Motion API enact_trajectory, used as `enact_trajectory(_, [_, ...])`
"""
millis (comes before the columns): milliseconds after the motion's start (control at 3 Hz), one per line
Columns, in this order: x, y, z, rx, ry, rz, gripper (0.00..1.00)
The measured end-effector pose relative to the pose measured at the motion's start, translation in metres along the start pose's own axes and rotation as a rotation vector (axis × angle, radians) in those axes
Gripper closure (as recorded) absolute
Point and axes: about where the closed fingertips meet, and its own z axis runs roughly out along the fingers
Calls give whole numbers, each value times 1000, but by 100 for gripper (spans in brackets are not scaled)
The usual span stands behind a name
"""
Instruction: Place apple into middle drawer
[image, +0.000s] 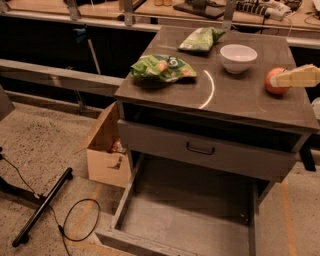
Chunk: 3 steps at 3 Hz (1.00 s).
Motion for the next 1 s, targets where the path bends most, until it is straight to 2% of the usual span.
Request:
enact_trajectory(333, [10,-13,27,36,7,35,0])
enact_trajectory(1000, [26,2,75,2,48,62,0])
